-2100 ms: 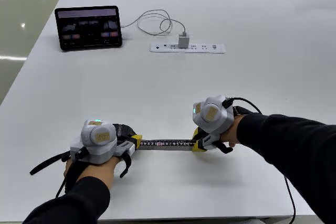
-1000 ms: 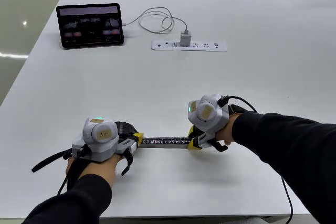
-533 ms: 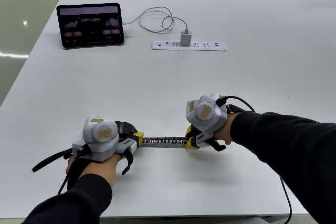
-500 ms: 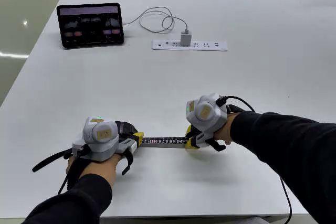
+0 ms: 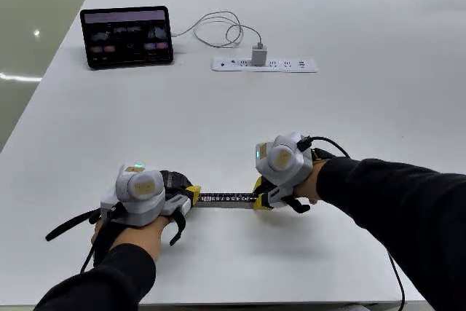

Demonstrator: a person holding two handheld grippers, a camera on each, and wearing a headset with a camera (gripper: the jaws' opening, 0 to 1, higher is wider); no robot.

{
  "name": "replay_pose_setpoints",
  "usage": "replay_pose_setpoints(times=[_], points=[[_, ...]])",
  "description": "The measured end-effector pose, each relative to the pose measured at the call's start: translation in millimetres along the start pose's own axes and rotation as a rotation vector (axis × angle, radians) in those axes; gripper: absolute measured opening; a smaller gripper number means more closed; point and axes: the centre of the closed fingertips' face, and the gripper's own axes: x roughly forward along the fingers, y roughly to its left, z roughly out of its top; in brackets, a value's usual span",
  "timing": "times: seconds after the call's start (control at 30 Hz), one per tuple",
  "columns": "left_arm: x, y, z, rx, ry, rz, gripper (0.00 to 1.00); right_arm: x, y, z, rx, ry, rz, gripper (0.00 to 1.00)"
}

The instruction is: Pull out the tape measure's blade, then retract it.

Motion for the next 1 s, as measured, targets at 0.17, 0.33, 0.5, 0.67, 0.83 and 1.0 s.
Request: replay_pose_setpoints(times=[0.17,0.33,0.5,0.67,0.83,1.0], points=[[0.0,0.6,-0.3,-0.003,0.004,-0.002,0.62,1.3,-0.1,1.8,0.006,-0.007,0.000,0.10],[-0.2,0.5,-0.3,-0.005,0.007,-0.002,0.62,2.9,-0.4,4.0,0.018,-0.016,-0.007,0.11],[0.2,0.7,-0.3,-0.010,0.008,-0.002,0.62,5.3,-2.2,7.0,0.042,-0.032,-0.023,0.11],[0.2,0.8,-0.1,-0.009,0.009,-0.003,0.62,6.5,-2.8,9.0,0.048,-0.036,-0.019,0.11],[0.4,1.0,0.2,-0.010,0.008,-0.001,0.62,7.6,-2.1,12.5,0.046,-0.048,-0.017,0.11],[0.3,1.0,0.4,-0.011,0.007,-0.001,0.62,8.6,-1.6,15.4,0.044,-0.051,-0.016,0.11]])
